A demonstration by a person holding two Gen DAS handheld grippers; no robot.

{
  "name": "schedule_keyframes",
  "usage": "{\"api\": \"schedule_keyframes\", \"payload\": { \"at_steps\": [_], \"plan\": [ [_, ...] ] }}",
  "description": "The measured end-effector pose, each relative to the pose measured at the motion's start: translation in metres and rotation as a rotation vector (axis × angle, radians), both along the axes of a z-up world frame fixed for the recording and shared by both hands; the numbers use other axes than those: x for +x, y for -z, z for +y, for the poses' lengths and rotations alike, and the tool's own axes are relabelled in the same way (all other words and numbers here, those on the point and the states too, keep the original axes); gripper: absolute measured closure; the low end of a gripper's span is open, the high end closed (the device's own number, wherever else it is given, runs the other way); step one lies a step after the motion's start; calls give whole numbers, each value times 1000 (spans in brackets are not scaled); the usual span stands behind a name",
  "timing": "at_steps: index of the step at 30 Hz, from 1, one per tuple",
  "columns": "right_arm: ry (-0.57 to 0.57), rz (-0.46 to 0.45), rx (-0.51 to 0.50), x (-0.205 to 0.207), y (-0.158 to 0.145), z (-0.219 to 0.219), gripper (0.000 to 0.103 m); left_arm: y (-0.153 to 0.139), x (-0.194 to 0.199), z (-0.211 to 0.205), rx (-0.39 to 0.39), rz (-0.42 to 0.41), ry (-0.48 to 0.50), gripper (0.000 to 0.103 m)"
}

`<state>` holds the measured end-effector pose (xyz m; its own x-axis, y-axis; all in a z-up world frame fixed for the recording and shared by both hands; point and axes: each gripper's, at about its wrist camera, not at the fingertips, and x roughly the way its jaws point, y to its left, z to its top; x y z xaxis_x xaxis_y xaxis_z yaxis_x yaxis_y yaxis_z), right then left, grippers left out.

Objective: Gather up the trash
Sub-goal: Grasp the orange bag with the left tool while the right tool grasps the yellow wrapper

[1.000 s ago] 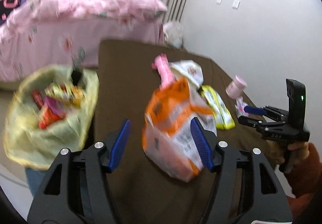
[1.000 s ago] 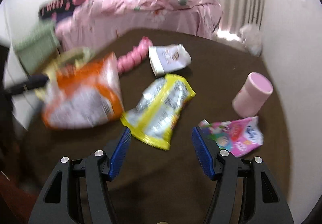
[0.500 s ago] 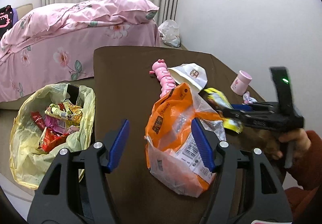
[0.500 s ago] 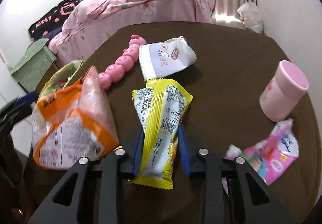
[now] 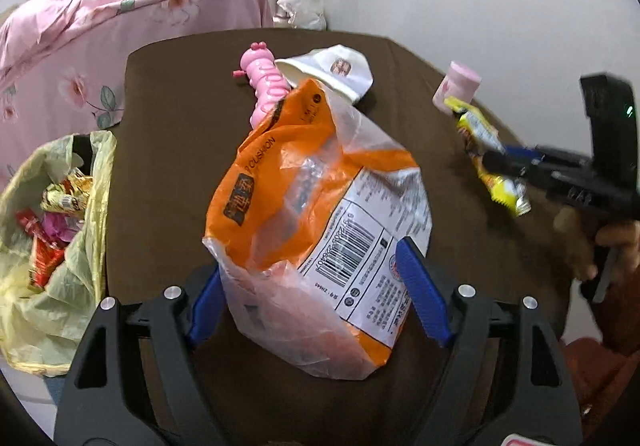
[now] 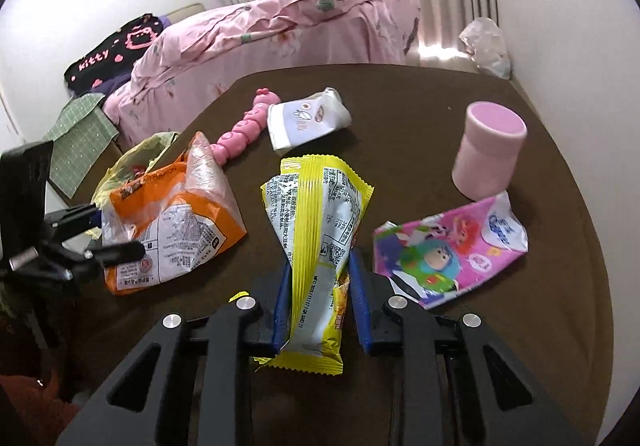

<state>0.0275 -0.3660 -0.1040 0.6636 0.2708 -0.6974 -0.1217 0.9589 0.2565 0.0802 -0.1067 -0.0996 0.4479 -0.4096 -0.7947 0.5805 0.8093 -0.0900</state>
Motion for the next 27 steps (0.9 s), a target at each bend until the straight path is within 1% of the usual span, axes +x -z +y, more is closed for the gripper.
{"api": "schedule_keyframes", "payload": {
  "at_steps": [2, 3, 5, 6, 7, 8, 10, 13, 16, 18, 20, 21, 22, 23, 24, 26, 27],
  "plan": [
    [1, -1, -1, -1, 2, 1, 76, 3, 2, -2, 14, 15, -11, 28],
    [0, -2, -7, -1, 3, 2, 76, 4, 2, -3, 22, 19, -17, 30],
    [-1, -5, -25, -2, 4, 5, 76, 3, 1, -3, 45, 2, -31, 42],
    [-4, -6, -30, -3, 5, 6, 76, 3, 1, -2, 46, -6, -44, 53],
    [-6, -6, -32, -4, 6, 7, 76, 2, 1, 0, 27, 1, -54, 63],
    [-7, -7, -32, -4, 6, 7, 76, 2, 2, 3, 0, 15, -62, 68],
    [-6, -11, -35, -4, 4, 8, 76, -1, 3, 10, -50, 31, -81, 75],
    [2, -18, -32, -6, 2, 6, 76, -5, 0, 14, -72, 14, -100, 78],
    [9, -26, -29, -9, 0, 4, 76, -12, -3, 17, -80, -11, -107, 79],
    [10, -27, -30, -9, 0, 3, 76, -17, -4, 19, -74, -37, -116, 79],
    [9, -24, -31, -10, 1, 3, 76, -19, -3, 20, -62, -45, -122, 78],
    [8, -22, -32, -11, 1, 4, 76, -19, -2, 21, -56, -45, -124, 73],
    [7, -21, -33, -11, 1, 4, 75, -18, -1, 21, -53, -45, -125, 62],
    [6, -21, -35, -11, 1, 5, 75, -21, 0, 24, -57, -52, -126, 55],
    [3, -22, -40, -12, 1, 5, 74, -23, 0, 28, -68, -63, -124, 46],
    [2, -23, -50, -13, 1, 6, 74, -33, -1, 35, -104, -97, -119, 42],
    [1, -21, -55, -13, 2, 6, 74, -37, -2, 39, -121, -109, -116, 37]
  ]
}}
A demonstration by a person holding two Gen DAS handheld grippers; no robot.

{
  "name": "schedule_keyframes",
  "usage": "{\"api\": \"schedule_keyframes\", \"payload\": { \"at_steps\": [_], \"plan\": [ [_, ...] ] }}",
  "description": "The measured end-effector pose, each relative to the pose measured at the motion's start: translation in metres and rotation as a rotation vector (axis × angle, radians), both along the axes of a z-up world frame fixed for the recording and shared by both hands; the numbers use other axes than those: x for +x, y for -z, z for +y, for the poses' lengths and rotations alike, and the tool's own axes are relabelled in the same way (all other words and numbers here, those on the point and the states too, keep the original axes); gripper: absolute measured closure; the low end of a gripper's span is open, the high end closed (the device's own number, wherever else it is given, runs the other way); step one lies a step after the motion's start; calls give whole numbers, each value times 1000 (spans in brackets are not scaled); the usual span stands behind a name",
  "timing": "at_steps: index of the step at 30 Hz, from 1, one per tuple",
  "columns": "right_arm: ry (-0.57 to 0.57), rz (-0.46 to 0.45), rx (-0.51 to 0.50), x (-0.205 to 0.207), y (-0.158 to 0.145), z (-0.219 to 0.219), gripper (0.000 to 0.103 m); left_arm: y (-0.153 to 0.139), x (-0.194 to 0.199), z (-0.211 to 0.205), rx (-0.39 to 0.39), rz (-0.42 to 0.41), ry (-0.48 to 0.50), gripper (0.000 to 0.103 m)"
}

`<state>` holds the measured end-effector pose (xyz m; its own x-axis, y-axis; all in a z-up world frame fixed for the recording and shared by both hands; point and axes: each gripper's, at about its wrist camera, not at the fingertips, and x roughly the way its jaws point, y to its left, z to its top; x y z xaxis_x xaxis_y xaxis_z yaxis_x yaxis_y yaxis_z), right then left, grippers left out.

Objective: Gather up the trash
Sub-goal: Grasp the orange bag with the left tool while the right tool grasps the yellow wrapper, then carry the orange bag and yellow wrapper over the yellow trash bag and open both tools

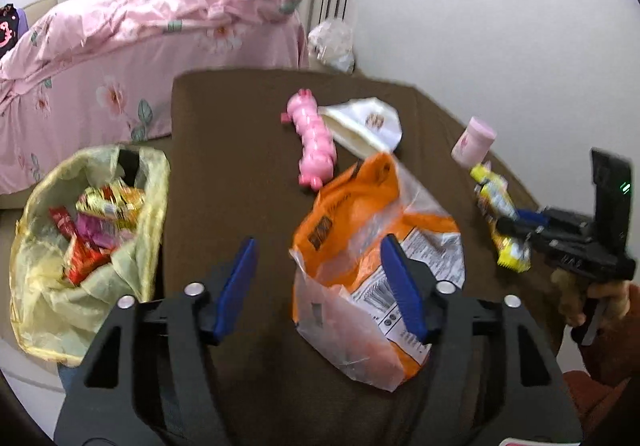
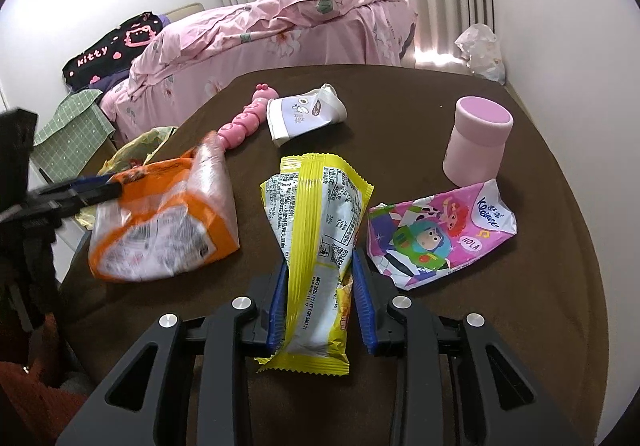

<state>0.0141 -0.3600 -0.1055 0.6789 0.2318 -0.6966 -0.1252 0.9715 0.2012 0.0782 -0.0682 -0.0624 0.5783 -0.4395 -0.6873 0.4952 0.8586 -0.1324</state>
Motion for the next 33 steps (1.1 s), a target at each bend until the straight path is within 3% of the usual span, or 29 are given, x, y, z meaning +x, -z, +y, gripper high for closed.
{"api": "schedule_keyframes", "payload": {
  "at_steps": [4, 8, 12, 14, 16, 19, 24, 29, 33],
  "plan": [
    [-4, 10, 4, 1, 3, 2, 74, -4, 1, 3, -39, 26, 37, 25],
    [-16, 13, -11, 0, 5, 7, 73, 20, -3, -15, 37, 112, 70, 25],
    [-14, 13, -24, 0, 6, 7, 73, 41, -18, -36, 154, 125, 110, 25],
    [-11, 15, -16, 0, 6, 6, 73, 44, -19, -41, 208, 109, 80, 32],
    [-14, 16, -18, 0, 7, 7, 73, 44, -18, -38, 216, 104, 42, 50],
    [-15, 17, -19, -1, 7, 8, 73, 42, -15, -29, 195, 104, -12, 69],
    [-18, 6, -22, -3, 3, 11, 73, 30, -14, -7, 43, 134, -61, 74],
    [-23, -45, -37, -8, -17, 16, 73, 3, -17, 8, -5, 47, -126, 74],
    [-40, -99, -85, -13, -39, 27, 73, -12, -14, 24, -1, 0, -213, 74]
  ]
}}
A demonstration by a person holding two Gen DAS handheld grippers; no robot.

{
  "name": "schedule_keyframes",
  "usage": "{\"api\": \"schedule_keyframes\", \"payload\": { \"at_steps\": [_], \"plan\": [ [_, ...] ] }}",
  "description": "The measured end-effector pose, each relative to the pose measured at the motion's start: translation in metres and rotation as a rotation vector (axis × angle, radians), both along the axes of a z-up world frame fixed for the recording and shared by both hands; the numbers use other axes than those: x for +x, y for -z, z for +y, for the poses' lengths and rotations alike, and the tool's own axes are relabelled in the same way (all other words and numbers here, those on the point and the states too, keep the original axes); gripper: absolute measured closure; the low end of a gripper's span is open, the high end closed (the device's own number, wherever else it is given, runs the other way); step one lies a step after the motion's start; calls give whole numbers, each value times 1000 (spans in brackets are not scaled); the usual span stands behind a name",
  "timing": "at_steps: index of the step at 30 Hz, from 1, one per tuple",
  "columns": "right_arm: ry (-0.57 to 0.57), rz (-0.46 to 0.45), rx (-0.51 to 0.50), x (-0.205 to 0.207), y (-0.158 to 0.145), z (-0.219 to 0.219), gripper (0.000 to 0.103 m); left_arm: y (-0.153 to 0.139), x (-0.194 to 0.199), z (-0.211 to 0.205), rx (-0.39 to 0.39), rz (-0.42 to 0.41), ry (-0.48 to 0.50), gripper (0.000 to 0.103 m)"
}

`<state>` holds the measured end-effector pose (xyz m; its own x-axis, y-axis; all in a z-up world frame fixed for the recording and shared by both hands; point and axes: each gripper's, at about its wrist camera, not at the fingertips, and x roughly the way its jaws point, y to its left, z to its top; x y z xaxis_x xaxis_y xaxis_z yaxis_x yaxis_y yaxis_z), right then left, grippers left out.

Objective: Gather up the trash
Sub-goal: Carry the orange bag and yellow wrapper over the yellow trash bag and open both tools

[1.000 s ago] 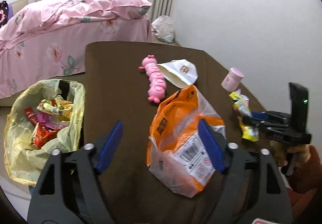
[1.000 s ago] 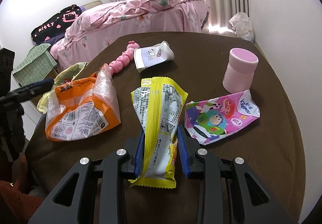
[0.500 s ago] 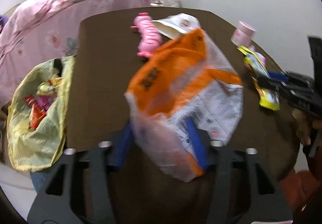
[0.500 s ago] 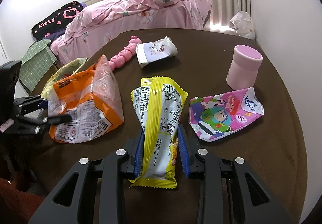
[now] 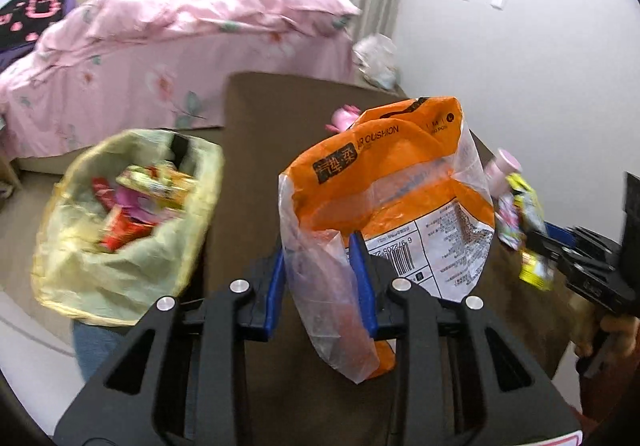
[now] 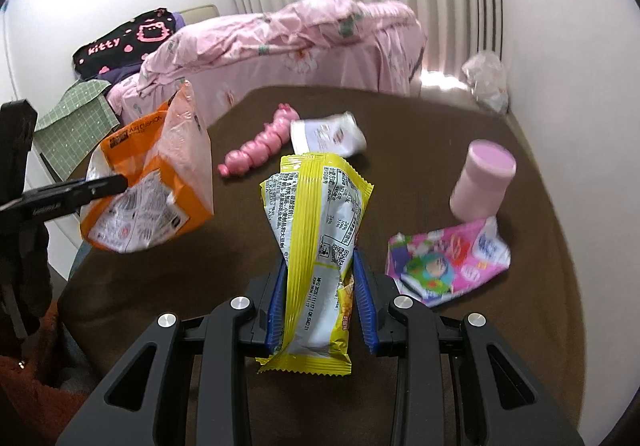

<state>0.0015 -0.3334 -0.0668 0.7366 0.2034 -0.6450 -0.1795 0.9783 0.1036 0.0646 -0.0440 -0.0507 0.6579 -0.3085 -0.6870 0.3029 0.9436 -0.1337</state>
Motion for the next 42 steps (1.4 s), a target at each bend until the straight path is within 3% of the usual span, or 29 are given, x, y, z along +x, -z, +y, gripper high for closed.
{"api": "schedule_keyframes", "payload": {
  "at_steps": [13, 21, 29, 35, 38, 40, 42],
  "plan": [
    [-178, -127, 2, 12, -69, 59, 73, -34, 3, 83, 1, -130, -301, 72],
    [-285, -136, -37, 24, -82, 107, 73, -32, 10, 120, -18, -138, -403, 71],
    [-327, -134, -65, 46, -85, 129, 73, -31, 40, 160, 14, -215, -671, 71],
    [-384, -106, -61, 78, -78, 142, 73, -14, 73, 175, -58, -165, -648, 75],
    [-427, -101, -57, 103, -74, 152, 73, -26, 78, 178, -147, -248, -654, 75],
    [-437, -97, -55, 121, -72, 160, 73, -39, 81, 178, -156, -325, -681, 75],
    [-451, -85, -42, 139, -70, 170, 73, -48, 91, 179, -111, -376, -712, 75]
  ]
}}
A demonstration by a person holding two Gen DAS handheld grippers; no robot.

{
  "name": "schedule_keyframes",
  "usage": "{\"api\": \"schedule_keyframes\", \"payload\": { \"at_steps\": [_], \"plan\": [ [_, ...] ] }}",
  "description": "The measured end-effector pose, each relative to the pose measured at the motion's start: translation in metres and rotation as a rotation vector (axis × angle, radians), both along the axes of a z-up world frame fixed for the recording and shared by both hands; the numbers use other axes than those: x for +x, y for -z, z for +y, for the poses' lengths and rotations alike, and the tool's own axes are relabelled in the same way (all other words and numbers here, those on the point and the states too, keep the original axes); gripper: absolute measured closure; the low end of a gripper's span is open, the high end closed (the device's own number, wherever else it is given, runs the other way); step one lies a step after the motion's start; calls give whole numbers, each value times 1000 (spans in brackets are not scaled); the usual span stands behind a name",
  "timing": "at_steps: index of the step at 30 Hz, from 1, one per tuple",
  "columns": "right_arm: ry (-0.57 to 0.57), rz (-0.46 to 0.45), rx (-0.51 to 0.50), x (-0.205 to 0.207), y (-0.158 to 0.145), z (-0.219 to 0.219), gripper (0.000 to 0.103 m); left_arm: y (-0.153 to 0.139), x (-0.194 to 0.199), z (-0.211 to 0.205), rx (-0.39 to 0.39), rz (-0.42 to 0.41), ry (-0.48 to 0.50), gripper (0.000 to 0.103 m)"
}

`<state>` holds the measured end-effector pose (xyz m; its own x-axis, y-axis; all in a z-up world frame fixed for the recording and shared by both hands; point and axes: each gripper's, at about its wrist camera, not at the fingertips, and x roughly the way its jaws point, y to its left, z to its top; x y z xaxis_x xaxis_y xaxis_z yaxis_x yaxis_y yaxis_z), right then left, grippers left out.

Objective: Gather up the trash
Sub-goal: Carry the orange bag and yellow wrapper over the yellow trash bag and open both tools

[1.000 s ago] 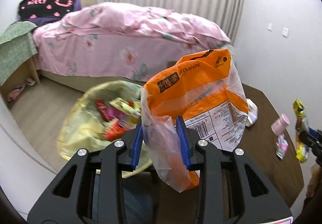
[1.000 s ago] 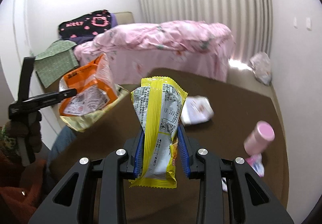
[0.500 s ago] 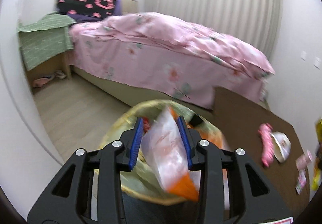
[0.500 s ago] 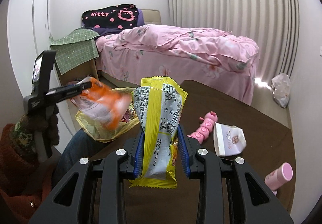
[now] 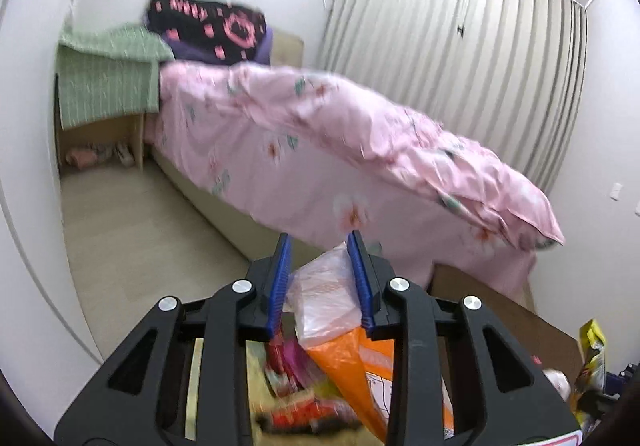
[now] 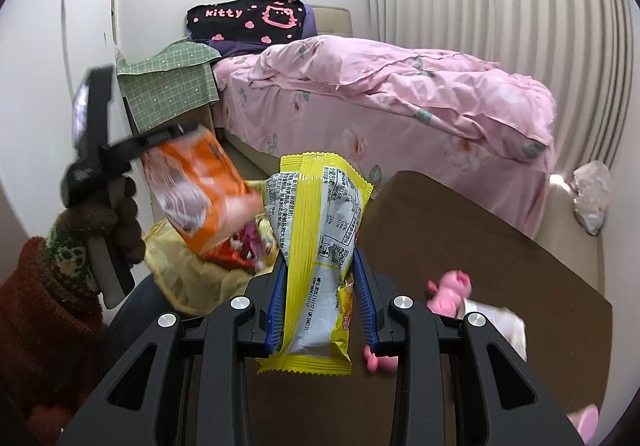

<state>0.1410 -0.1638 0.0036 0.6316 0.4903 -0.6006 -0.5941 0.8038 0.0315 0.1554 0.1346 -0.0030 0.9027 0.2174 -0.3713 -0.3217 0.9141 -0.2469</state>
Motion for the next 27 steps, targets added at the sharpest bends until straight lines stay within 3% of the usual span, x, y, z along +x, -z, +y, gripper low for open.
{"api": "schedule_keyframes", "payload": {
  "at_steps": [3, 8, 11, 12, 15, 18, 20, 27],
  "plan": [
    [-43, 23, 20, 28, 6, 18, 73, 14, 18, 4, 31, 55, -55, 75],
    [-122, 116, 43, 66, 27, 57, 73, 81, 44, 21, -61, 239, -67, 74],
    [-206, 236, 18, 89, 53, 92, 73, 102, 40, 40, -185, 253, -77, 74],
    [-250, 316, -14, 101, 69, 113, 73, 104, 39, 43, -205, 250, -78, 74],
    [-323, 417, -128, 114, 103, 158, 73, 106, 36, 49, -251, 238, -71, 74],
    [-356, 418, -262, 119, 126, 187, 73, 112, 35, 50, -267, 245, -56, 74],
    [-339, 415, -298, 123, 132, 192, 73, 116, 34, 50, -284, 247, -41, 74],
    [-260, 423, -226, 130, 132, 175, 73, 124, 41, 48, -288, 299, -20, 74]
  ]
}}
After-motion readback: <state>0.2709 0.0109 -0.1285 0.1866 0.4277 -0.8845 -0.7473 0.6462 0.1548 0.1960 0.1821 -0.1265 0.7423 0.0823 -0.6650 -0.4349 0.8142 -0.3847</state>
